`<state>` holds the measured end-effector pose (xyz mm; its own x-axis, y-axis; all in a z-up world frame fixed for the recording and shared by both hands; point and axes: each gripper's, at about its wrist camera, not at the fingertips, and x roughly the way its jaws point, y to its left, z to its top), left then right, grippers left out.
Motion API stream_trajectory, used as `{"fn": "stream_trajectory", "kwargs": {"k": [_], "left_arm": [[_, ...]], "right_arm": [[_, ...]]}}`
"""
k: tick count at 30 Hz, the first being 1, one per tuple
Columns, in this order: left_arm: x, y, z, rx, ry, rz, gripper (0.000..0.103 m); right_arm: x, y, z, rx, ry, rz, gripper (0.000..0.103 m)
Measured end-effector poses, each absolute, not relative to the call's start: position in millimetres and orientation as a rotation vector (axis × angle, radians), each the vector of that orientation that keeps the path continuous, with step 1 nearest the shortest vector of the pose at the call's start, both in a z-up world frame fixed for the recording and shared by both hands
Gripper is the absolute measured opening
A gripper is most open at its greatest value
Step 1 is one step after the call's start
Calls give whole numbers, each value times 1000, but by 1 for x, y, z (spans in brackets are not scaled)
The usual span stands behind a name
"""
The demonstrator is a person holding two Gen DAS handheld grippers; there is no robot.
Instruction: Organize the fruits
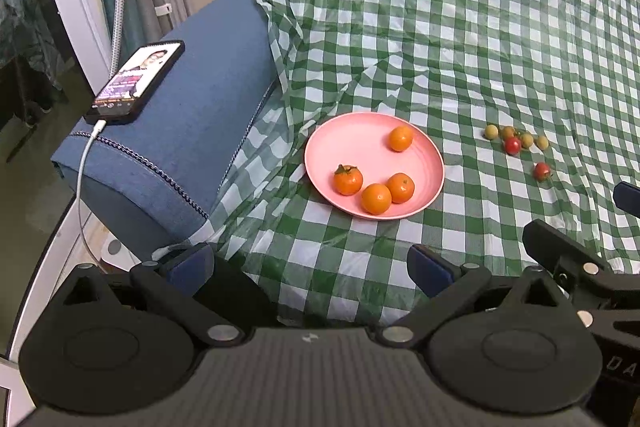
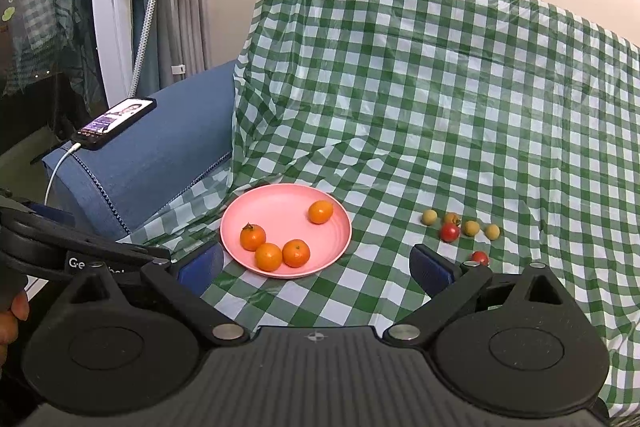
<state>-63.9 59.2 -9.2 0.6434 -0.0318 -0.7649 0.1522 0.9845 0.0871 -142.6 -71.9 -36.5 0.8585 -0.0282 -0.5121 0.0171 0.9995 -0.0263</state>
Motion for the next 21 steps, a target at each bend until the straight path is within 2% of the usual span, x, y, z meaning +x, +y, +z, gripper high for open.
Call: {"fn": "stream_trajectory", "kwargs": {"k": [21], "left_arm": [[-5,20,-52,216,998,-117,103]], "right_arm": [[-84,-113,-81,57,643,-64,99]]}}
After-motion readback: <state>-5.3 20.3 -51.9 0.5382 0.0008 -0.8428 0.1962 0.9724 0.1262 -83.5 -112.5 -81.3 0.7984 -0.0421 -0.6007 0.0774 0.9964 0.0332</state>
